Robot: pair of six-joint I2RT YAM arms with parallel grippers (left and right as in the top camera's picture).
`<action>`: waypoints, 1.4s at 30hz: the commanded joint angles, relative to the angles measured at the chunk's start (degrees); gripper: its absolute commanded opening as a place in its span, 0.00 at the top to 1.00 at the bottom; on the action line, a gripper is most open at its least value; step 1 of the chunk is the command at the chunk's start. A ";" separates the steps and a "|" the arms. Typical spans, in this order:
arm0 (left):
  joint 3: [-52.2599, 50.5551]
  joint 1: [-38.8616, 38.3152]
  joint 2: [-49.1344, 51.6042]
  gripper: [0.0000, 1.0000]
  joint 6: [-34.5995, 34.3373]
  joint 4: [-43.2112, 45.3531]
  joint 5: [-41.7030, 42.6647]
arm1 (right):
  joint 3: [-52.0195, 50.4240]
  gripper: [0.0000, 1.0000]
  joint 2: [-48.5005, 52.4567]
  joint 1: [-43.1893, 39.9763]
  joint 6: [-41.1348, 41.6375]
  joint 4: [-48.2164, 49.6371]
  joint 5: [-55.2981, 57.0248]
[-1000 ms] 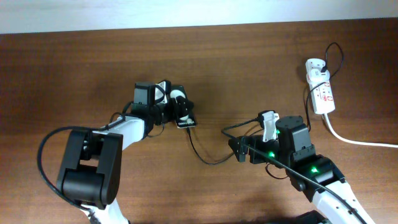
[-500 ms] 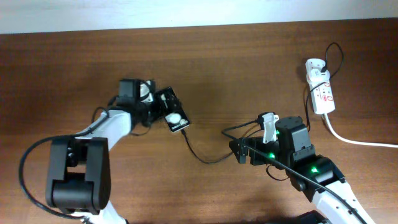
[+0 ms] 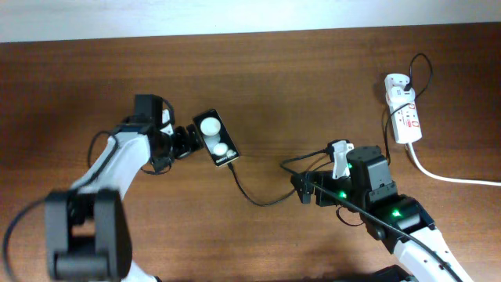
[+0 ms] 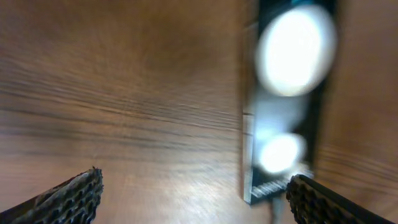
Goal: Plug charger to phone and switch on socket
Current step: 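Lower the phone flat onto the table and open the left gripper, then swing the right gripper over to the white power strip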
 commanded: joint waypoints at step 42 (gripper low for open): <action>0.37 -5.42 -40.24 0.01 17.90 -3.15 -1.66 | 34.62 0.96 40.13 -42.32 -0.96 -1.75 14.47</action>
